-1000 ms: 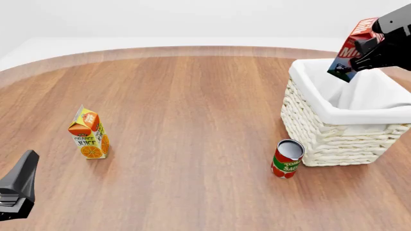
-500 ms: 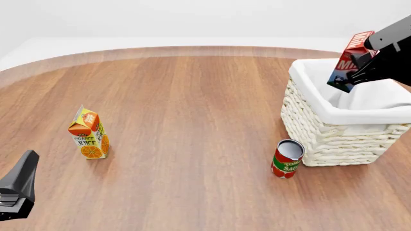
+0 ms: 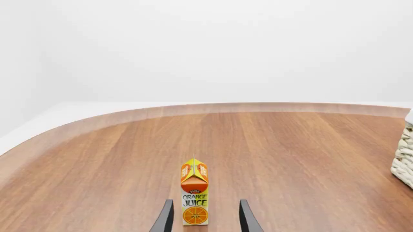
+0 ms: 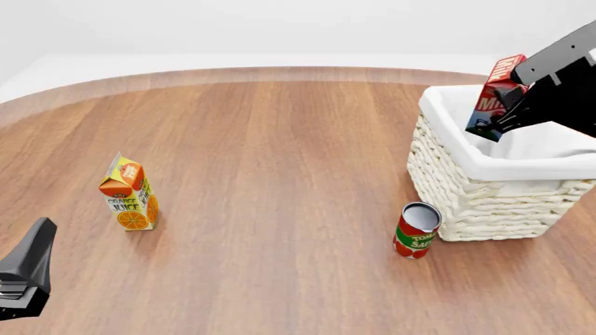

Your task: Pick the milk and place it in the basket.

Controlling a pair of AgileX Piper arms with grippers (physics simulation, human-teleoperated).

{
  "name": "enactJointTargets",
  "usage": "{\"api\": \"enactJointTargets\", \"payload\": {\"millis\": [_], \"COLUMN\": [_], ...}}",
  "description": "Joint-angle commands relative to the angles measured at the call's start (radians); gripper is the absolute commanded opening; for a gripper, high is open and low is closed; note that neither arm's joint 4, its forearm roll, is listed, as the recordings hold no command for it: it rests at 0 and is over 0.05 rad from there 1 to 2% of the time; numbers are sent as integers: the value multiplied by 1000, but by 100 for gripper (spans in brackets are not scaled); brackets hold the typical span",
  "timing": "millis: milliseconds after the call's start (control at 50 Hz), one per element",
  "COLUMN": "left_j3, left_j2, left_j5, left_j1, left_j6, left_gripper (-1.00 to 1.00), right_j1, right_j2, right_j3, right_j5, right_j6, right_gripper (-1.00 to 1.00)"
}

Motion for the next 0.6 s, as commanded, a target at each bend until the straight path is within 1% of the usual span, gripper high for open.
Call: {"api": "enactJointTargets", "payload": {"millis": [20,140,160,260,400,600], "left_j3": [0,0,0,0,0,0], "left_j2": [0,0,0,0,0,0], "left_j5": [0,0,0,0,0,0], "left_j1": [0,0,0,0,0,0], "left_j6": [0,0,0,0,0,0], "left_gripper": [100,100,100,100,100,100], "right_j1": [12,11,9,9,5,4], "right_j2": [23,24,32,33,29,17], "right_j3": [-22,-26,-31,-30,-53,-45], "right_j5": [-16,-14,-16,-18,0,6], "right_j6": [-18,-18,-30,-32,-39,-48], "right_gripper": [-100,-100,-100,-100,-100,-100]}}
